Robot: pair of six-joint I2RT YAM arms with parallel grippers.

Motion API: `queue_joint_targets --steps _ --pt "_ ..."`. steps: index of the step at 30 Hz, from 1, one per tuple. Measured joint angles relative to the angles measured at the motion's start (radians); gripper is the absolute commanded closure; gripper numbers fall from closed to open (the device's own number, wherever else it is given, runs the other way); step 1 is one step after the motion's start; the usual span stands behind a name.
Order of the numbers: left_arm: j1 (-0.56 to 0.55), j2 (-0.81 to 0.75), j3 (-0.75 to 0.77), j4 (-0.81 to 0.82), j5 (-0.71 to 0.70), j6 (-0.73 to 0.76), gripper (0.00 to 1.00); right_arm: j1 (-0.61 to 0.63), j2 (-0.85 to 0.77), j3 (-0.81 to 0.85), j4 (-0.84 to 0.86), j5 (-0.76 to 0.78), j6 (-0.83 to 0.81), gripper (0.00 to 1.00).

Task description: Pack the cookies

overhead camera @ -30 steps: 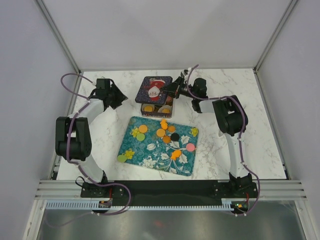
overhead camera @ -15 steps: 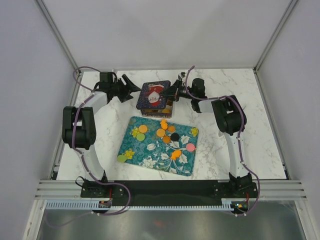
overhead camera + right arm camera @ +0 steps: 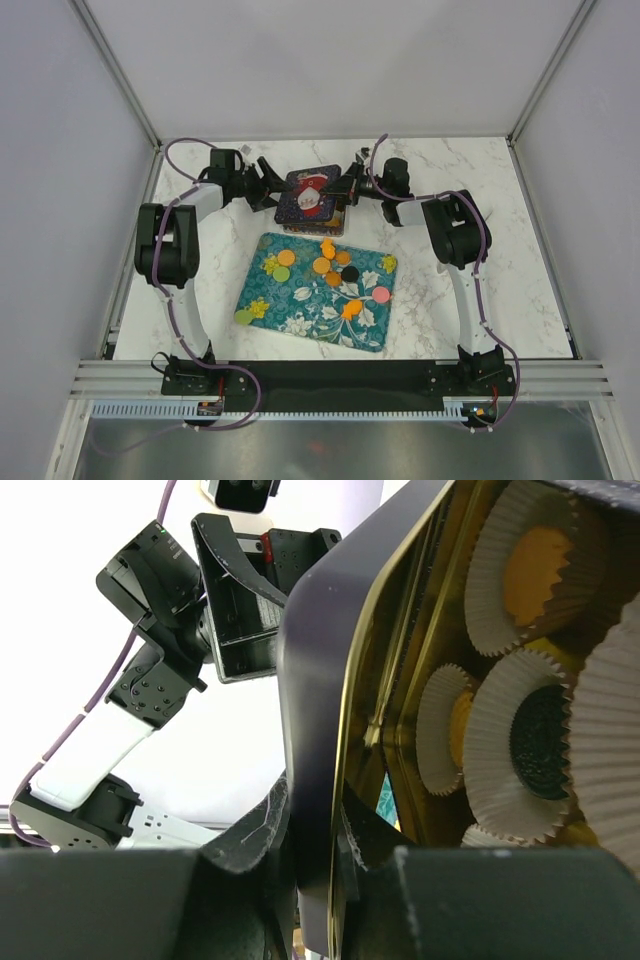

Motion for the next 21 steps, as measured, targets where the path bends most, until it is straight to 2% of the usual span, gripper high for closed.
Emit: queue_joint_targets --steps 15,21 --pt "-0.016 0.011 0.026 -0.032 0.002 0.019 0.25 -0.026 0.008 -0.012 0.001 0.001 -0.001 0.57" --pt "-0.019 0.014 0.042 -0.048 0.002 0.031 0.25 -0.045 0.007 -0.061 0.001 0.000 -0.001 0.52"
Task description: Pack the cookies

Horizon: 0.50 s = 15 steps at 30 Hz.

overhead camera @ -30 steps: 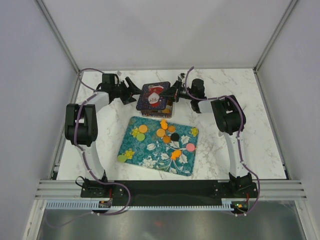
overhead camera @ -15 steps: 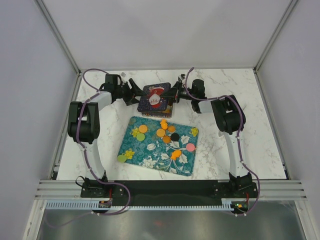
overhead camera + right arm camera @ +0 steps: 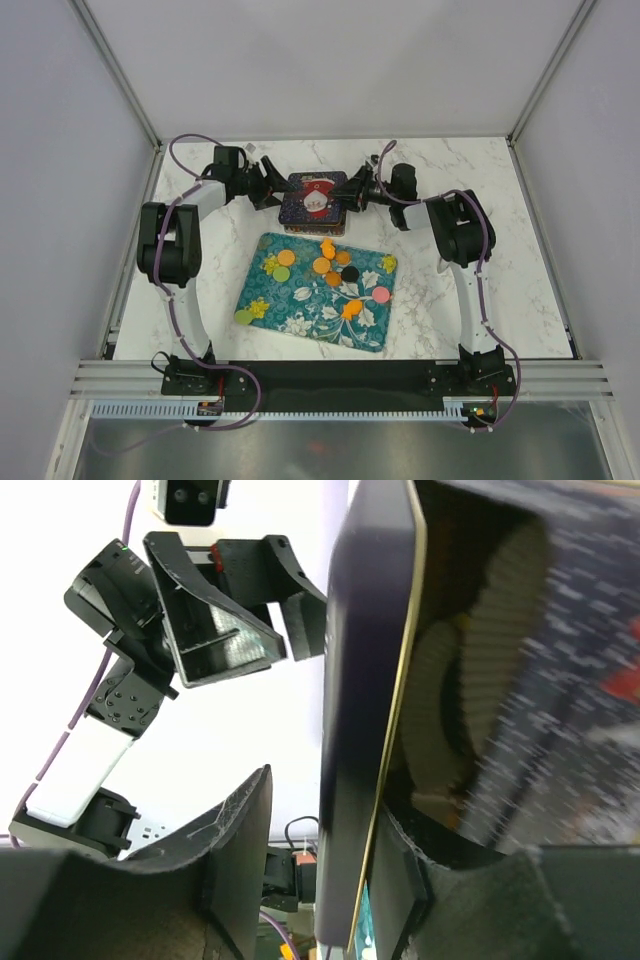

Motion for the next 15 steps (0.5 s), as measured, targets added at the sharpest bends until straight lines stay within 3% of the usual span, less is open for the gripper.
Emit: queue_joint_targets --steps 15 --pt "-0.020 0.010 0.028 -0.037 -0.002 0.016 0.26 -0.080 -0.078 -0.138 0.000 0.001 -0.019 0.51"
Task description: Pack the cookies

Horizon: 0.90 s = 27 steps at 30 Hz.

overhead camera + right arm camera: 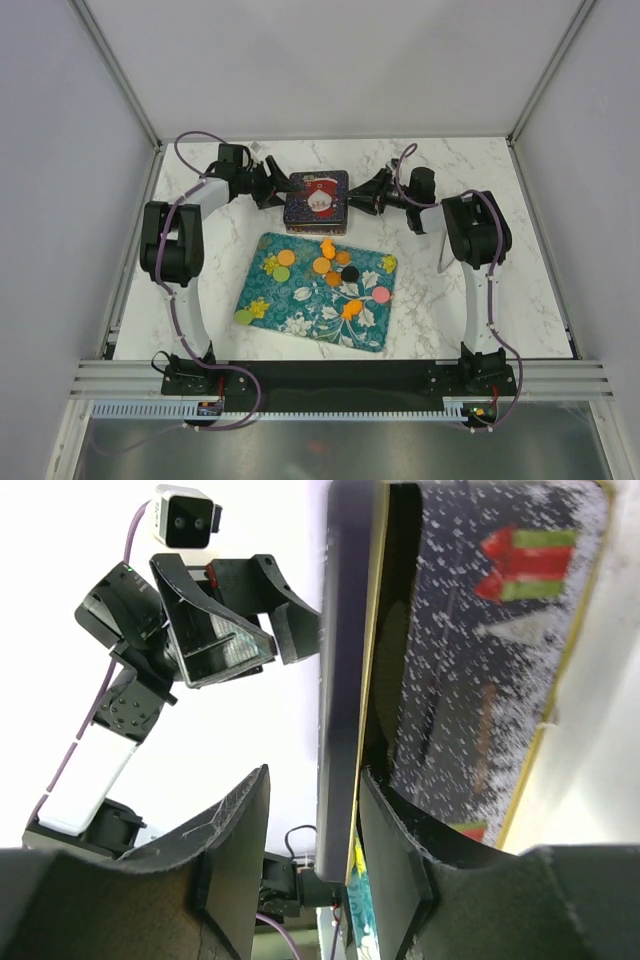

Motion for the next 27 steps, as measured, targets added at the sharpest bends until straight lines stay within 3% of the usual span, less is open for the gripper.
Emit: queue_joint_targets --steps 5,16,27 --pt "-0.006 0.021 0.040 -0.027 -0.001 0.016 0.26 -0.014 -0.024 -0.031 -0.073 0.011 -0.080 0.50" --pt "-0.020 0.032 0.076 -0.076 -0.014 0.057 0.26 -0.014 -0.117 0.002 -0.477 0.127 -0.373 0.47" --pt "-0.032 0.032 0.097 -0.114 -0.049 0.078 0.26 -0.003 -0.165 0.016 -0.609 0.213 -0.499 0.33"
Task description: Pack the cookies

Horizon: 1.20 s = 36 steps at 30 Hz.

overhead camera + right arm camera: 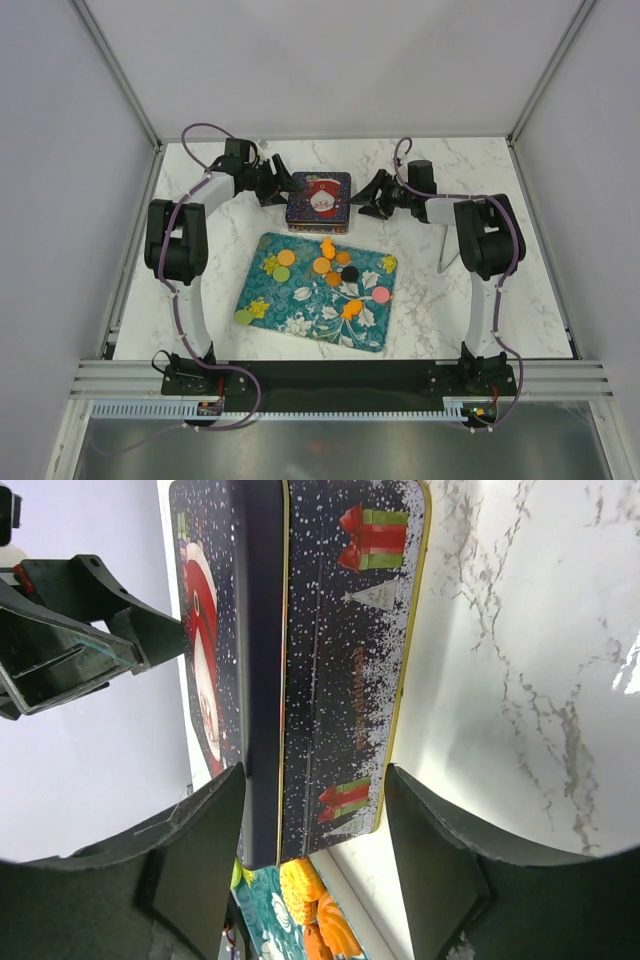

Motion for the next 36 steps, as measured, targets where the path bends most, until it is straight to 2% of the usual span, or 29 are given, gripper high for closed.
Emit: queue_joint_targets --steps 8,12,16,21,24,28,33,36 --pt "-0.004 0.000 0.008 -0.014 -0.010 0.011 0.26 0.035 -0.006 0.028 -0.042 0.035 -0.047 0.31" --pt "-0.010 0.000 0.013 -0.022 -0.013 0.012 0.26 0.064 -0.006 0.035 -0.061 0.053 -0.063 0.33" --pt "-0.014 0.000 0.023 -0.037 -0.029 0.014 0.26 0.073 -0.007 0.035 -0.068 0.056 -0.068 0.38" --pt "-0.019 0.000 0.040 -0.060 -0.040 0.016 0.27 0.076 -0.008 0.032 -0.072 0.071 -0.077 0.48" --pt "-0.021 0.000 0.043 -0.065 -0.049 0.017 0.27 0.076 -0.012 0.026 -0.067 0.072 -0.076 0.49" --pt "-0.024 0.004 0.051 -0.073 -0.056 0.018 0.26 0.077 -0.015 0.022 -0.064 0.076 -0.076 0.55" --pt "-0.023 0.025 0.082 -0.094 -0.060 0.019 0.24 0.085 -0.022 0.023 -0.071 0.093 -0.085 0.40" --pt "-0.023 0.034 0.089 -0.098 -0.064 0.019 0.23 0.097 -0.029 0.024 -0.092 0.115 -0.100 0.37"
